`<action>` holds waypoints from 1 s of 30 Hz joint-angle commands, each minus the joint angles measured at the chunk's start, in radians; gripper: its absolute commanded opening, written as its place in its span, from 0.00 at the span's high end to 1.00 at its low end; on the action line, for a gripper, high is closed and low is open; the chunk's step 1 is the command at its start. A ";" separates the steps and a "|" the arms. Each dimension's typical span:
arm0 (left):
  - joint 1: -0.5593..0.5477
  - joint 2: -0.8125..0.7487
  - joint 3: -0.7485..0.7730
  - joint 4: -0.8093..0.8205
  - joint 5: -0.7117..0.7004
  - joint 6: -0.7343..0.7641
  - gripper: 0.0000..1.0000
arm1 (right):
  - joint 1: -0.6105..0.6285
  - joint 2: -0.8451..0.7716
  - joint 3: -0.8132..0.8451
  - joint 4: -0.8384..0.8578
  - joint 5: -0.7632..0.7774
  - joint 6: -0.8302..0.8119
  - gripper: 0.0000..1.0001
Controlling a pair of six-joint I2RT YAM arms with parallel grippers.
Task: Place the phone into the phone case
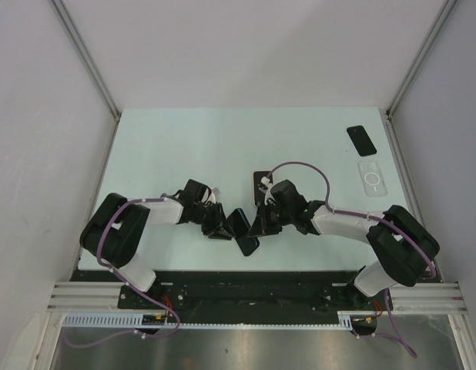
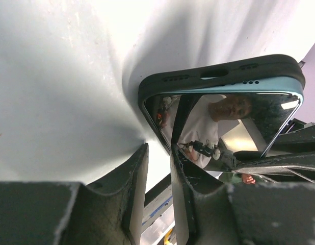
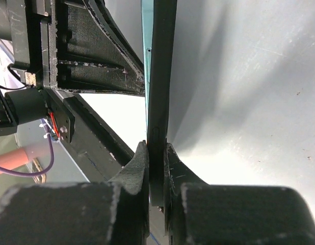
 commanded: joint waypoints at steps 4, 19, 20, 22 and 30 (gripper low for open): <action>-0.003 0.016 0.015 -0.012 -0.164 0.023 0.69 | 0.015 -0.039 0.026 -0.027 0.020 -0.003 0.71; -0.001 -0.164 0.009 -0.036 -0.153 0.017 0.57 | 0.006 -0.119 0.024 -0.053 0.077 -0.026 1.00; 0.000 -0.189 0.007 -0.036 -0.152 0.017 0.54 | -0.001 -0.131 0.023 -0.042 0.074 -0.015 1.00; 0.002 -0.279 -0.009 -0.015 -0.130 0.015 0.43 | -0.029 -0.178 0.006 -0.022 0.064 0.009 1.00; 0.008 -0.573 -0.101 0.185 0.006 -0.028 0.24 | -0.097 -0.425 -0.159 0.254 -0.031 0.172 1.00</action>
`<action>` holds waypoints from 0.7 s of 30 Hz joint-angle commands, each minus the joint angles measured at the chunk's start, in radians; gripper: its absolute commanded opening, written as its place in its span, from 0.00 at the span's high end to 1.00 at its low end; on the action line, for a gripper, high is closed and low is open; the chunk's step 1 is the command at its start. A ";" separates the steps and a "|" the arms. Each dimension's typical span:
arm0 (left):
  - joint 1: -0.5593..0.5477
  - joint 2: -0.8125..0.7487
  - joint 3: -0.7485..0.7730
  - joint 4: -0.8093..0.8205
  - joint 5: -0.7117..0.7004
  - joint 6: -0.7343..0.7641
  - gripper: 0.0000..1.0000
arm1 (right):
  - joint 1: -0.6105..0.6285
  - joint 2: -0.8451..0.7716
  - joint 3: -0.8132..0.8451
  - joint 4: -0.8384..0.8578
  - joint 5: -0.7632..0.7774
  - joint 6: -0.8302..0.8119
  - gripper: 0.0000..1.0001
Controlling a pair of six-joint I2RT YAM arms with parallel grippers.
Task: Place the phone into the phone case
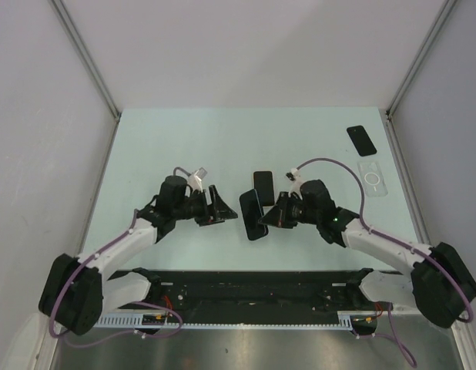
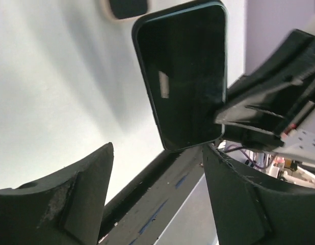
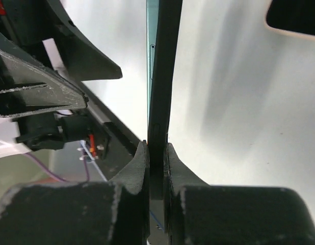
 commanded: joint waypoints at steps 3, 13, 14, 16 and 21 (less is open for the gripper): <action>0.005 -0.196 -0.030 0.184 0.116 -0.025 0.22 | -0.010 -0.229 -0.078 0.308 -0.075 0.138 1.00; 0.001 -0.208 -0.085 0.454 0.285 -0.172 0.24 | 0.033 -0.342 -0.136 0.525 -0.094 0.288 1.00; 0.002 -0.214 -0.091 0.474 0.290 -0.183 0.25 | 0.039 -0.342 -0.136 0.520 -0.083 0.282 1.00; -0.004 -0.230 -0.093 0.498 0.290 -0.192 0.25 | 0.053 -0.333 -0.138 0.520 -0.079 0.281 1.00; -0.010 -0.224 -0.093 0.515 0.292 -0.198 0.27 | 0.061 -0.302 -0.140 0.569 -0.085 0.299 1.00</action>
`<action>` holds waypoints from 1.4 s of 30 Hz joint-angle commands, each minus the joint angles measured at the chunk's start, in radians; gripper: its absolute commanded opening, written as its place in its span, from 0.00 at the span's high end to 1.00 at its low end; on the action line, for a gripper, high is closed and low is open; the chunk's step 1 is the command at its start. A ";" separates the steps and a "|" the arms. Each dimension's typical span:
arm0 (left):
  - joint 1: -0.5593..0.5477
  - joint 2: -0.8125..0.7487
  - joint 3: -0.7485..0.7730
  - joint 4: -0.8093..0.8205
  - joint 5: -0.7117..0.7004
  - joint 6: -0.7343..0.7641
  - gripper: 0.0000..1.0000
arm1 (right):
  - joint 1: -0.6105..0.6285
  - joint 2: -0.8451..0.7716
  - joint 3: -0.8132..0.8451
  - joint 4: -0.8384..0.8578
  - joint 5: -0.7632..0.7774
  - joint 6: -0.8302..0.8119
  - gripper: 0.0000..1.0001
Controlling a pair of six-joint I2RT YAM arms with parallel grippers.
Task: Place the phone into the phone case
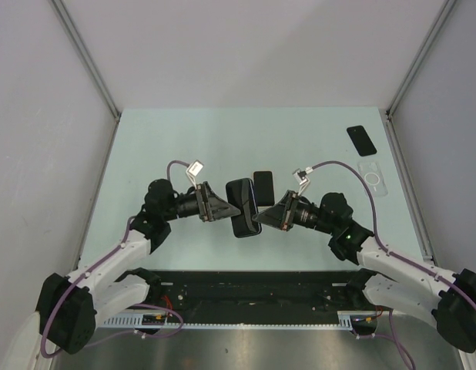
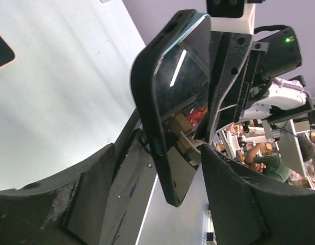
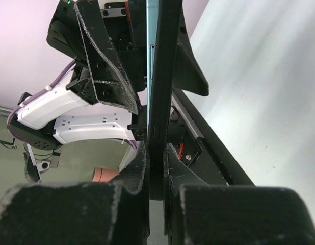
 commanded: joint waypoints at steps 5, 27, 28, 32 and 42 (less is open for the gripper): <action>-0.006 -0.005 -0.011 0.149 0.056 -0.062 0.52 | 0.005 0.016 0.012 0.171 0.000 0.032 0.99; -0.028 0.086 0.064 0.075 0.292 0.042 1.00 | -0.142 0.055 0.138 -0.056 -0.163 -0.231 0.30; -0.029 0.086 0.070 0.046 0.295 0.053 1.00 | -0.147 0.059 0.144 -0.059 -0.170 -0.236 0.29; -0.037 0.090 0.099 -0.014 0.323 0.114 1.00 | -0.158 0.108 0.188 -0.073 -0.224 -0.261 0.29; -0.040 0.087 0.105 -0.017 0.338 0.121 1.00 | -0.158 0.137 0.220 -0.070 -0.293 -0.270 0.39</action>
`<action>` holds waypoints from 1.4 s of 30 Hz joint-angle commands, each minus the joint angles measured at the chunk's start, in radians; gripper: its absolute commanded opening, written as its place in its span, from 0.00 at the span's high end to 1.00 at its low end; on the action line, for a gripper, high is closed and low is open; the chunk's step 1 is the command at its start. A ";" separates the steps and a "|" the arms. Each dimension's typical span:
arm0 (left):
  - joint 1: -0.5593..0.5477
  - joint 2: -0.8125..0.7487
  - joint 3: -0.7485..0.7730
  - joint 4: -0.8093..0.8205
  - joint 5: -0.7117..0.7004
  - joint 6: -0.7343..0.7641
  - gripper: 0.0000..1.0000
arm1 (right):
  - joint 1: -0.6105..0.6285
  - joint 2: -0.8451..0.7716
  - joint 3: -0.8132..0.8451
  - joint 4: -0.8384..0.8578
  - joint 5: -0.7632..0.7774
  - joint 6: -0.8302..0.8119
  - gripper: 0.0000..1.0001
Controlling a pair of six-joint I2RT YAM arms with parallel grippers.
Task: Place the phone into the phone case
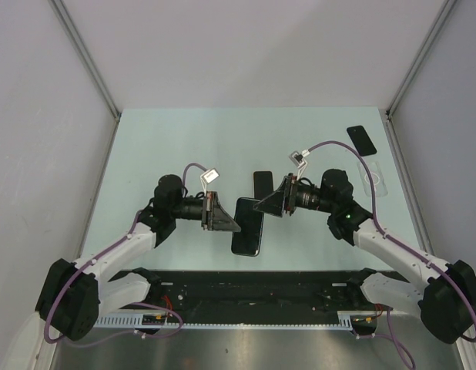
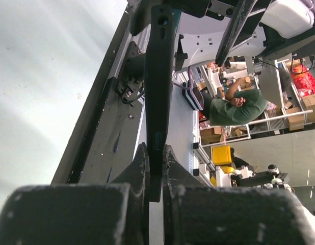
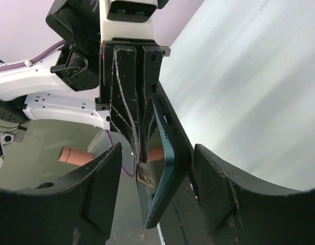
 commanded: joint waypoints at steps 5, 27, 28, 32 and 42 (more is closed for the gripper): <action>-0.008 0.013 0.075 -0.034 0.029 0.077 1.00 | -0.003 -0.002 0.048 0.056 -0.094 -0.004 0.78; -0.008 0.024 0.120 -0.155 -0.145 0.088 1.00 | 0.051 -0.006 0.052 -0.139 -0.050 -0.018 0.45; -0.007 0.017 0.116 -0.149 -0.152 0.078 1.00 | 0.051 -0.013 0.042 -0.131 -0.051 -0.011 0.45; -0.007 -0.013 0.095 -0.094 -0.149 0.036 1.00 | 0.055 -0.016 -0.007 -0.093 -0.048 0.023 0.42; -0.005 -0.033 0.078 -0.039 -0.207 -0.002 1.00 | 0.073 -0.023 -0.074 -0.022 -0.048 0.071 0.46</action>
